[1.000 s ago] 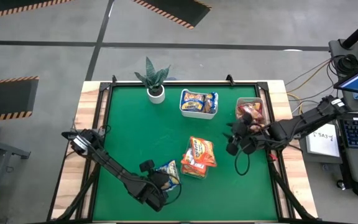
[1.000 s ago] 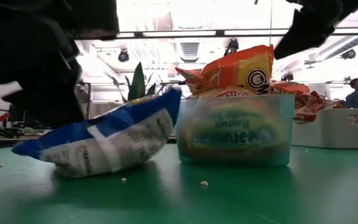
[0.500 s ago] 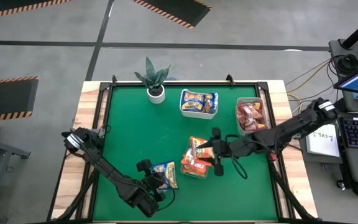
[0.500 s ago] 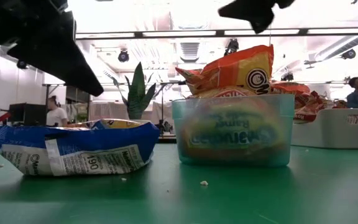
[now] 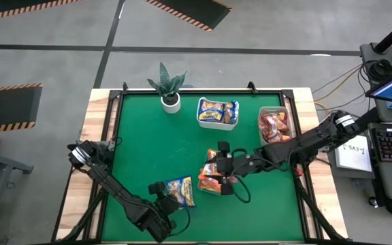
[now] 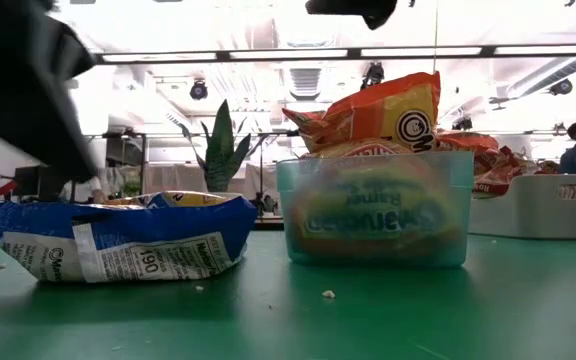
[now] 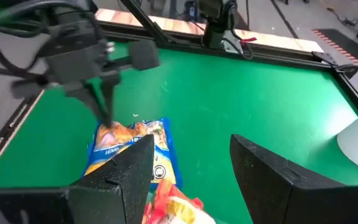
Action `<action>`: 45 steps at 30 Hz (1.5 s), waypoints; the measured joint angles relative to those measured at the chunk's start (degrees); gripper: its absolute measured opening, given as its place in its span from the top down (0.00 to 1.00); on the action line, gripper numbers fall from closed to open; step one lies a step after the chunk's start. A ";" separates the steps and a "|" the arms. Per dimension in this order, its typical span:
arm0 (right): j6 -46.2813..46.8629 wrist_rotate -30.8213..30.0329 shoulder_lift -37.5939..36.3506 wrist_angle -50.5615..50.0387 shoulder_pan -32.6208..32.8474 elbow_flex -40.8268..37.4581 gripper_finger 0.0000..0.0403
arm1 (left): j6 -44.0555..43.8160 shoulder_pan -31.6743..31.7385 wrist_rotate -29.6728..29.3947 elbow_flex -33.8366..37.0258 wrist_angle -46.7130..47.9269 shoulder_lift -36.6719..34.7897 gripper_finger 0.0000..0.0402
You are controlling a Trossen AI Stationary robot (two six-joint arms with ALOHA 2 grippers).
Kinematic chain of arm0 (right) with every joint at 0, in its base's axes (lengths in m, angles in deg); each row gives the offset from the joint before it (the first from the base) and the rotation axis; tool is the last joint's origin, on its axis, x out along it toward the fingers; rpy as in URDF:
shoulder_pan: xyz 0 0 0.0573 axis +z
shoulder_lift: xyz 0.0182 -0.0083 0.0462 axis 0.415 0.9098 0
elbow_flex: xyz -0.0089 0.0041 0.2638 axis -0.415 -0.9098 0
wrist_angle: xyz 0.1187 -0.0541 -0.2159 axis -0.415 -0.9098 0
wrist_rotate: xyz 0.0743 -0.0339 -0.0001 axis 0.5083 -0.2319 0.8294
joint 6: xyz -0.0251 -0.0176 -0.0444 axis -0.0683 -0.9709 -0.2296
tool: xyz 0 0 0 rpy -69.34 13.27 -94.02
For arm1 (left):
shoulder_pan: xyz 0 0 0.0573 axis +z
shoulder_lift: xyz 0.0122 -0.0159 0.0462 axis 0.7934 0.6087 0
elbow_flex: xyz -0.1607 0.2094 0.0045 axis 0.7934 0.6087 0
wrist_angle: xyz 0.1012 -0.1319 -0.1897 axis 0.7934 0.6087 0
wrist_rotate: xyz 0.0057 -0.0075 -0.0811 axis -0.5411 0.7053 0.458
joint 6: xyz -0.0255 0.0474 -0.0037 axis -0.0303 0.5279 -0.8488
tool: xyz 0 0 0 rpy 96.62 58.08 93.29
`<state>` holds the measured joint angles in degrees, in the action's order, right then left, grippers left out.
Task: Sort Maruchan noodles
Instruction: Put the blue noodle pack into the white bin
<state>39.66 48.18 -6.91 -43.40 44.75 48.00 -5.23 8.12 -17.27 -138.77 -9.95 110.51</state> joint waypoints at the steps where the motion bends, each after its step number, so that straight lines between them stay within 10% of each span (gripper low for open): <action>1: 0.00 -0.02 0.58 -1.72 -0.02 1.29 0.50 | 0.30 -0.34 1.37 0.00 -1.01 0.00 1.00; 13: -2.64 0.02 9.25 -5.67 -0.02 9.24 0.50 | 0.18 -0.64 -2.38 0.11 -7.23 4.62 1.00; 23: 0.23 0.37 15.28 -7.80 -3.65 16.46 0.50 | -20.57 -2.74 0.86 0.22 22.32 1.74 1.00; 32: 7.67 17.87 19.46 -12.67 -12.27 21.04 0.50 | -19.73 -5.33 -12.65 0.30 15.29 -2.86 1.00; 45: 11.91 21.04 22.68 -15.11 -16.90 21.99 0.50 | 22.18 -1.01 -3.79 1.59 -6.51 -7.14 1.00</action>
<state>51.57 69.22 15.77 -58.50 27.85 69.99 16.95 7.11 -21.06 -137.18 -16.46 103.37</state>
